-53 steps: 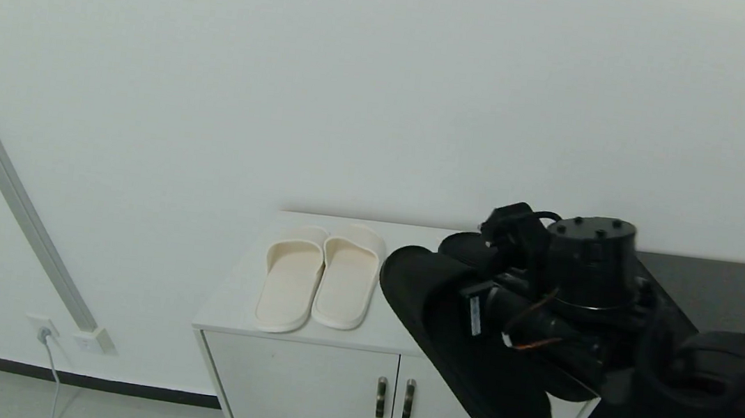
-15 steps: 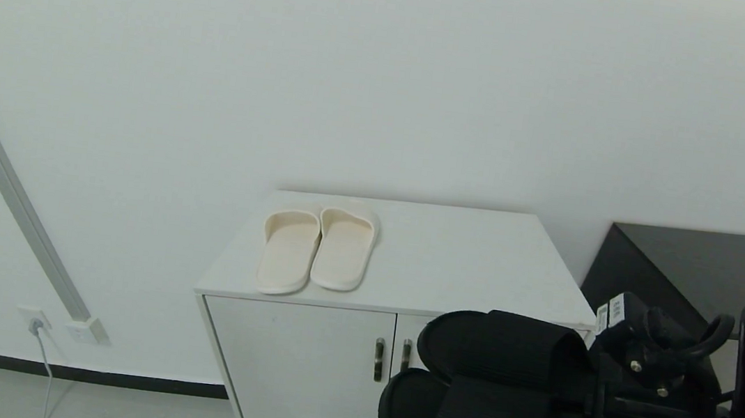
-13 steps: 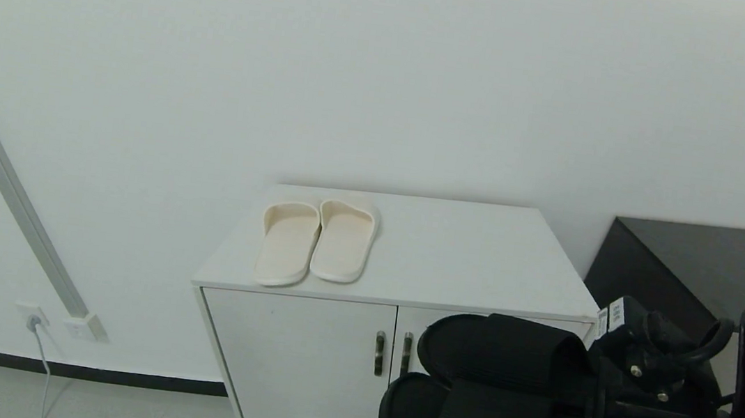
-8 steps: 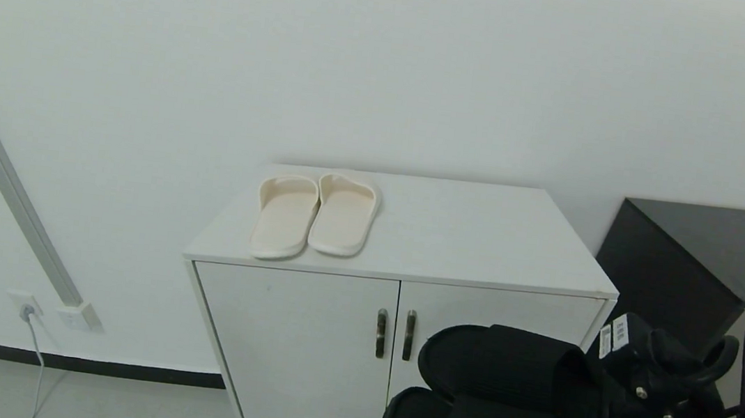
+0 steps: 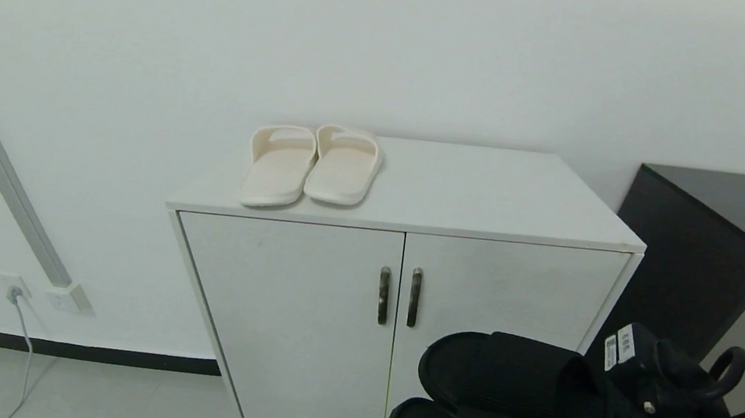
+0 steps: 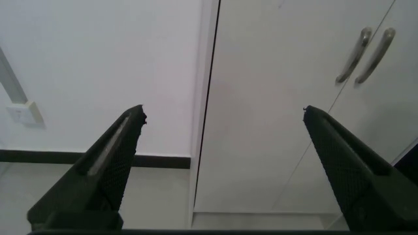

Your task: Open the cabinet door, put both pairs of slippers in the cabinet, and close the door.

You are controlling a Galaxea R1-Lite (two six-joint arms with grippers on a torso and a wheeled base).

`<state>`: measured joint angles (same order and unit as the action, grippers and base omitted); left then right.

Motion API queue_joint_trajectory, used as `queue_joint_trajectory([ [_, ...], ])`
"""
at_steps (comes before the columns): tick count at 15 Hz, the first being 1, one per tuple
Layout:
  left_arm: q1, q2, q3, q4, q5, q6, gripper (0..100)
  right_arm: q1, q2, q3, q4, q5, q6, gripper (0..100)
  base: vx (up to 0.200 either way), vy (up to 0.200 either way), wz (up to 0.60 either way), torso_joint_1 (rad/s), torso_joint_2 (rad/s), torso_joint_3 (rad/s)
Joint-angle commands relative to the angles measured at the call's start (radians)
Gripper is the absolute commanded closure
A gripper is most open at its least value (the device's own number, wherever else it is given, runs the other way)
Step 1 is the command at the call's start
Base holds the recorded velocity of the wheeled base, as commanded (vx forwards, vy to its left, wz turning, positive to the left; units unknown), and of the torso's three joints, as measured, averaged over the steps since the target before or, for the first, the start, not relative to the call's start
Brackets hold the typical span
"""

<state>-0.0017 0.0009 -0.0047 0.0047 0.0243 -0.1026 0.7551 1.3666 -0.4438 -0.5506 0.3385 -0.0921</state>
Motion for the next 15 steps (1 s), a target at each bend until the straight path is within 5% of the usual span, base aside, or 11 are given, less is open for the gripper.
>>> queue_joint_trajectory([
  [1, 0.0, 0.001, 0.0, 0.0, 0.0, 0.0, 0, 0.003, -0.001, 0.001, 0.0, 0.0, -0.006, 100, 0.0, 0.0, 0.0, -0.163, 0.49, 0.33],
  [15, -0.001, 0.016, -0.001, 0.003, -0.014, 0.037, 0, 0.027, 0.017, 0.014, 0.0, 0.002, -0.018, 100, 0.0, 0.0, 0.0, -0.103, 0.46, 0.355],
])
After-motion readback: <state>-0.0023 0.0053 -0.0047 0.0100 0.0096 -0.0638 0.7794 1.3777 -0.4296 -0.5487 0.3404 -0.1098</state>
